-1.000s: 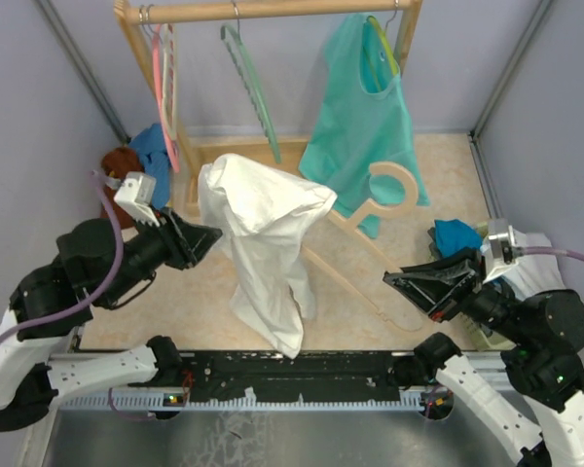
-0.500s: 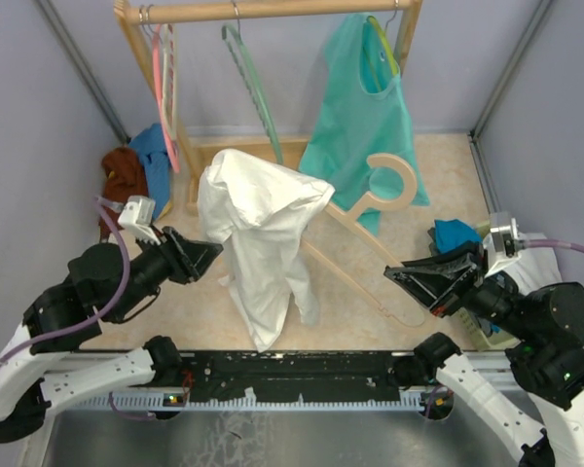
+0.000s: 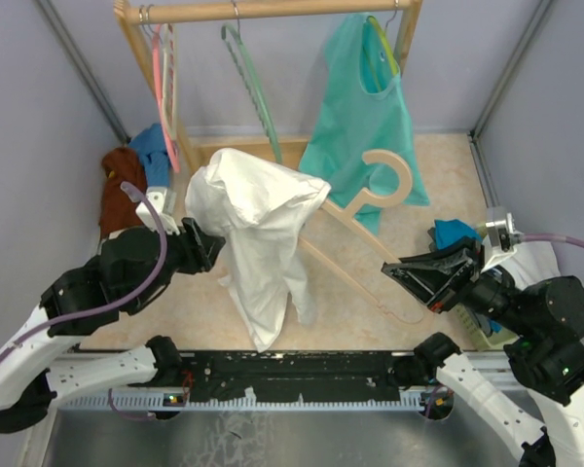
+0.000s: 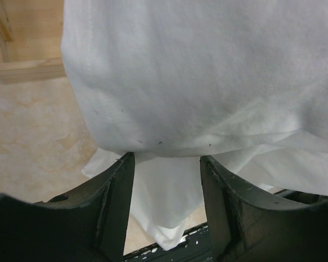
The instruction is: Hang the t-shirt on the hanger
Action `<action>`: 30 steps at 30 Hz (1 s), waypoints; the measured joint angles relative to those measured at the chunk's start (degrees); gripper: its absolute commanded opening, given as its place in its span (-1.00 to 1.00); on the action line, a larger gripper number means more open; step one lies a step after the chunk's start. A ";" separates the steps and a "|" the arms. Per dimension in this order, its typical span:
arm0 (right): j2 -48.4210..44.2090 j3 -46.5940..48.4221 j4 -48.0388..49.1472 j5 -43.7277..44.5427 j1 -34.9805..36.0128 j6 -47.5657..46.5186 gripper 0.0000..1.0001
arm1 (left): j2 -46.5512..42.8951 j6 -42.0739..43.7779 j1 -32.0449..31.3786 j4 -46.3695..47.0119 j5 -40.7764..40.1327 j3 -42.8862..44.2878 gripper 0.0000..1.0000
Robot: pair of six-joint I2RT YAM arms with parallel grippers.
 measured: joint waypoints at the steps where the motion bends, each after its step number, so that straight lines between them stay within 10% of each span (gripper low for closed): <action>1: 0.15 0.07 -0.02 0.00 0.00 -0.07 -1.00 | 0.28 0.04 0.00 -0.50 -0.83 0.42 0.15; 9: 0.33 0.07 -0.07 -0.04 0.00 -0.28 -1.00 | 3.69 0.92 0.00 -1.68 -5.99 1.40 0.09; 18: 0.70 0.33 -0.48 -0.04 0.00 -0.68 -1.00 | 5.55 1.84 0.00 -2.75 -11.56 2.64 -0.99; 24: 0.72 0.33 -0.48 -0.04 0.00 -0.66 -1.00 | 4.72 3.02 0.00 -2.05 -12.07 4.22 -1.00; 30: 0.70 0.33 -0.48 -0.07 0.00 -0.66 -1.00 | -0.66 4.70 0.00 2.60 -9.01 2.97 -0.41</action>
